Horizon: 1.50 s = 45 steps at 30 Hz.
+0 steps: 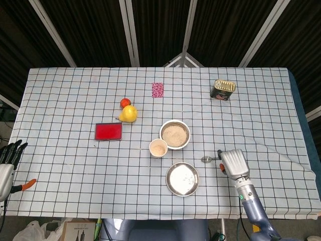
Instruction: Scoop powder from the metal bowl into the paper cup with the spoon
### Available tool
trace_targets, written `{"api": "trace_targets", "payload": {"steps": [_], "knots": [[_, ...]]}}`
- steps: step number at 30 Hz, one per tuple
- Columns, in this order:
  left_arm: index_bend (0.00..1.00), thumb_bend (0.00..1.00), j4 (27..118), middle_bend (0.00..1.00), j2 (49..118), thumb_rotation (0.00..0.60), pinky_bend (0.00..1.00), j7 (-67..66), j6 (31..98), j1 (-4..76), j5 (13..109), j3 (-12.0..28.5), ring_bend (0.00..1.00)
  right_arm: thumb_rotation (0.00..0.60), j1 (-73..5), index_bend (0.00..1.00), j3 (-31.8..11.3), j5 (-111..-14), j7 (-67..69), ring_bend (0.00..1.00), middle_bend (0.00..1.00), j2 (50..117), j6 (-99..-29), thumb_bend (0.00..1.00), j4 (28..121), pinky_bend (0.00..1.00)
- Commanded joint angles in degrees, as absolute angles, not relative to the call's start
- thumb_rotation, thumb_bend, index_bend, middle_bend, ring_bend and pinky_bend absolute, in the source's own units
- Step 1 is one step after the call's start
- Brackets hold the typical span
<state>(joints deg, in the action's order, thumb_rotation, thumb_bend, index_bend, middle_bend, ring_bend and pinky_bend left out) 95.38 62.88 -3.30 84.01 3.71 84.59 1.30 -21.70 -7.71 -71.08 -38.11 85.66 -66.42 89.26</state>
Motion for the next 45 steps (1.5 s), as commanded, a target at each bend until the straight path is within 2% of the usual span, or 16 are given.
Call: {"api": "trace_targets", "payload": {"steps": [1,20,32,37,45], "knots": [[0.00,0.00,95.5,0.00,62.8,0.600,0.00,-3.2,83.8,3.8,84.4,1.3,0.00,0.600,-22.9,0.55,-8.5,-68.9,-39.7,1.00,0.93,87.4,-65.6,0.39,87.4,0.97],[0.00,0.00,96.1,0.00,62.8,0.600,0.00,-4.1,83.4,3.8,83.6,1.4,0.00,0.600,-24.8,0.53,-8.8,-61.6,-43.3,1.00,0.93,87.7,-64.8,0.40,85.6,0.97],[0.00,0.00,96.3,0.00,62.9,0.600,0.00,-4.5,83.2,3.9,83.1,1.5,0.00,0.600,-25.5,0.50,-7.6,-60.1,-43.2,1.00,0.93,88.0,-64.6,0.40,85.0,0.97],[0.00,0.00,96.3,0.00,62.9,0.600,0.00,-4.5,83.2,3.8,83.1,1.5,0.00,0.600,-26.1,0.50,-7.8,-59.8,-42.6,1.00,0.93,88.8,-64.8,0.44,83.6,0.97],[0.00,0.00,96.3,0.00,62.9,0.600,0.00,-4.5,83.2,3.9,82.9,1.5,0.00,0.600,-27.0,0.50,-8.1,-58.0,-42.5,1.00,0.93,90.0,-64.4,0.45,81.2,0.97]]}}
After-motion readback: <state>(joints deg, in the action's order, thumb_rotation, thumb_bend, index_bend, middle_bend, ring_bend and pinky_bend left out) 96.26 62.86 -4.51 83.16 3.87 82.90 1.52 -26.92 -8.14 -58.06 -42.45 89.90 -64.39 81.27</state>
